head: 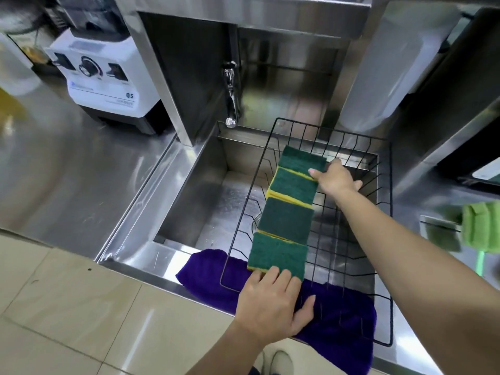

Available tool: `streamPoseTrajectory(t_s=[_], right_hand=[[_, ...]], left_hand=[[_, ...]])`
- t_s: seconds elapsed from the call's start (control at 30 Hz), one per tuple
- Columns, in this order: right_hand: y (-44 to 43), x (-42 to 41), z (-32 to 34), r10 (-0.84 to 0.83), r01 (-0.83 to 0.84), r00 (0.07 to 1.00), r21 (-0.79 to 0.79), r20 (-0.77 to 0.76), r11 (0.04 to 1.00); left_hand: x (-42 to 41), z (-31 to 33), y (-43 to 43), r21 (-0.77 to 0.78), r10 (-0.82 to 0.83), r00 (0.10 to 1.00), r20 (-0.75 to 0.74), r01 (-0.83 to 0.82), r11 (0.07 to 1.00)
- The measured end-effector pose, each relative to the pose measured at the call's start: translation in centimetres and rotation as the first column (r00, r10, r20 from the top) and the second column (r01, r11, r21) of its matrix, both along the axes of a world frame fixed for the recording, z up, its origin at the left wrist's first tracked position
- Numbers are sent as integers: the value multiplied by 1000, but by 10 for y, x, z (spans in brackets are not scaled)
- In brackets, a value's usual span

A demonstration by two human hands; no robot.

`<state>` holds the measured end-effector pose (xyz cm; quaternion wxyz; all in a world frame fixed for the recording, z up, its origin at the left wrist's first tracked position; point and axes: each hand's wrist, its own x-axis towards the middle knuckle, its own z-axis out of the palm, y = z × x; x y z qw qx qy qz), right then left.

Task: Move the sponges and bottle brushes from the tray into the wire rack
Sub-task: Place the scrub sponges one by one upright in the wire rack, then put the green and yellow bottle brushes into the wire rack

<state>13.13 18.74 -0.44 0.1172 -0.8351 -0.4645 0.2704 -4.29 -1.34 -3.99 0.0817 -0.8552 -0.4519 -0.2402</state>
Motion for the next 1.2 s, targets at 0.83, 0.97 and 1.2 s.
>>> streamPoseTrajectory(t_s=[0.83, 0.97, 1.2], right_hand=[[-205, 158, 15, -377, 363, 925, 189, 42, 912], [-227, 158, -4, -361, 359, 933, 81, 5, 930], [-233, 150, -18, -310, 312, 947, -17, 85, 950]], left_hand=[[1, 1, 4, -6, -11, 996, -94, 10, 1000], [3, 4, 3, 7, -21, 994, -109, 22, 1000], [7, 6, 0, 13, 12, 993, -118, -10, 1000]])
